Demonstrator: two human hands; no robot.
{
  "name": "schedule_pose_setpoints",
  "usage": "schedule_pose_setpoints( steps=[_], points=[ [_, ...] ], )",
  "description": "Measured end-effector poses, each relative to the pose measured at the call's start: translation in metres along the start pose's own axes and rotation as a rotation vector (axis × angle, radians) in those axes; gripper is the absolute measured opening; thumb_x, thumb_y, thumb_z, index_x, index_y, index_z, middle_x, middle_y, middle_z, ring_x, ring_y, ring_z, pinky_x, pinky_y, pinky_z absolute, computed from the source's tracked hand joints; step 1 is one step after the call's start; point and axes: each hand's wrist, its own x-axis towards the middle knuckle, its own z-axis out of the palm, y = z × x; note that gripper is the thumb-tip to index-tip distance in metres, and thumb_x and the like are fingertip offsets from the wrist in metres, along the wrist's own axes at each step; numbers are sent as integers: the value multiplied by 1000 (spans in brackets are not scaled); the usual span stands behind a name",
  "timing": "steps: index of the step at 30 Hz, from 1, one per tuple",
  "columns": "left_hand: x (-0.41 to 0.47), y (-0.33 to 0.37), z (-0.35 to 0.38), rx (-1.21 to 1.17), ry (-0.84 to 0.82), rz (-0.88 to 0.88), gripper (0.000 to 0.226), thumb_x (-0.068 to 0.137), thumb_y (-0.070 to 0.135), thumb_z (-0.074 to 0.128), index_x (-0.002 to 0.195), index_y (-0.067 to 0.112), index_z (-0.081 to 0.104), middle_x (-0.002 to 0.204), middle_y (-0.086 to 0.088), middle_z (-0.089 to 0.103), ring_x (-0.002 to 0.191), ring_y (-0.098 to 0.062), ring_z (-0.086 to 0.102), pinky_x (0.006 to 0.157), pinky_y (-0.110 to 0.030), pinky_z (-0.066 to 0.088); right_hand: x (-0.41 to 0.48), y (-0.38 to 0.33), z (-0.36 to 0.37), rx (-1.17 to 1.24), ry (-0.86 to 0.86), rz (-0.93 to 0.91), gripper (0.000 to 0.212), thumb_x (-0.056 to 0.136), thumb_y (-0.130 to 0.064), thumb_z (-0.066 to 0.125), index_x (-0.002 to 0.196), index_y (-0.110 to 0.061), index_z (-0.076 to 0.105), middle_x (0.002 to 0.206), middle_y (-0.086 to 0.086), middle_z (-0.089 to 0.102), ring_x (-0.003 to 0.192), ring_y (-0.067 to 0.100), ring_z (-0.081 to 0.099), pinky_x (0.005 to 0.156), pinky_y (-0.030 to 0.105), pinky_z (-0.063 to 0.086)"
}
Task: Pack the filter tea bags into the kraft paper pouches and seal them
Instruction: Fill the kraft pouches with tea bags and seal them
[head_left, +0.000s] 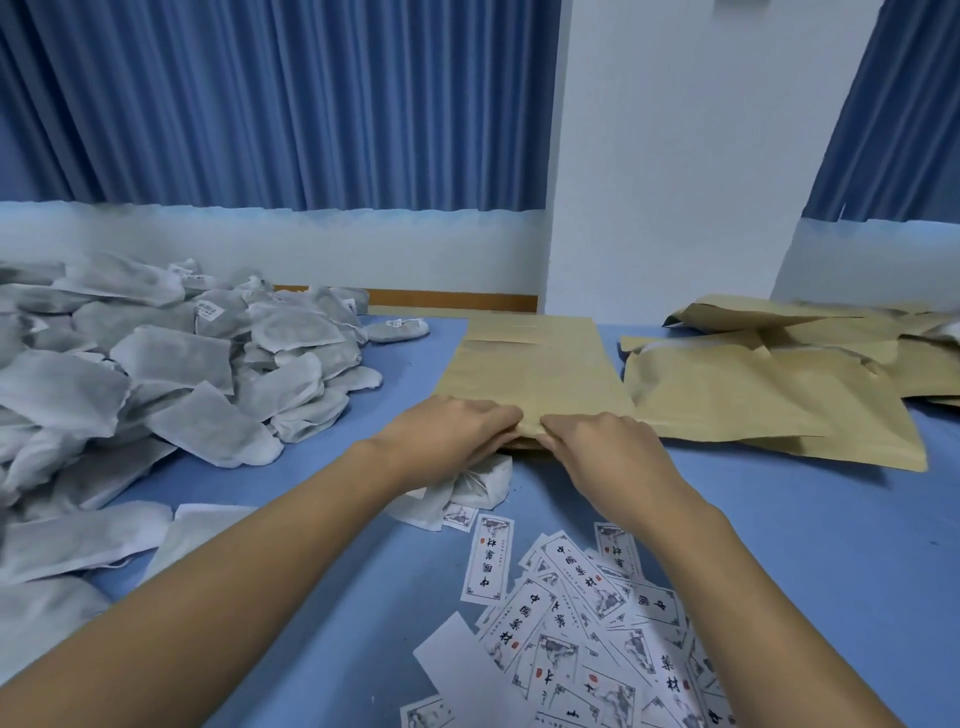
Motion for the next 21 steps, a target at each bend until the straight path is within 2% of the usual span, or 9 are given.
schedule_pose_setpoints(
  steps=[3,6,8,9,11,13,16,18,21],
  points=[
    [-8,-9,-5,42,-44,-3,22,100,22,44,116,16,59,97,0,64,81,-28,60,66,-37,44,1,0,2,-58,25,-5,22,106,-30,33,102,-23,53,69,-3,50,64,31,49,57,34,32],
    [-13,-11,-12,-15,-65,-77,29,90,9,51,116,17,59,95,0,64,82,-29,60,67,-36,42,4,-2,0,-48,23,-4,14,99,-15,43,101,-24,53,71,-5,43,64,30,49,56,34,35],
    [-15,-6,-16,-38,122,-64,29,89,2,59,114,13,65,100,-2,67,94,-29,63,81,-37,47,5,-5,-2,-27,37,8,21,92,-8,48,100,-26,55,76,-6,47,67,28,50,56,34,35],
    [-16,0,-15,-12,295,-57,25,90,0,63,112,9,68,104,-4,68,101,-28,63,88,-39,48,4,-5,-2,-5,67,27,21,91,-8,49,98,-26,58,76,-6,50,68,28,52,56,33,35],
    [-19,25,-7,-77,671,-143,11,94,10,68,103,7,71,103,-5,67,98,-27,61,88,-37,47,3,-5,-4,67,175,63,14,97,-19,53,94,-27,65,75,-5,62,69,28,57,55,32,36],
    [-23,57,3,-445,858,-408,13,93,30,70,91,17,67,89,3,64,83,-17,59,78,-27,46,2,-4,-7,173,279,86,15,98,-31,58,90,-28,70,72,-5,66,68,26,60,54,30,37],
    [-19,91,12,-1371,630,-897,42,77,64,74,89,25,64,79,-3,71,68,-13,65,60,-30,51,3,-2,-16,319,293,95,13,95,-39,63,92,-32,73,79,-12,71,78,18,64,62,34,50],
    [-17,97,19,-1746,432,-934,58,75,65,71,108,18,67,97,-8,76,87,-17,74,66,-32,59,4,2,-24,465,158,39,11,91,-42,66,96,-37,75,86,-19,74,85,9,67,72,37,55],
    [-17,95,24,-1975,422,-775,58,89,54,61,124,8,65,120,-14,72,115,-25,68,91,-34,58,2,2,-30,623,-30,-44,17,82,-49,68,91,-37,76,82,-22,73,83,1,68,77,37,56]
  ],
)
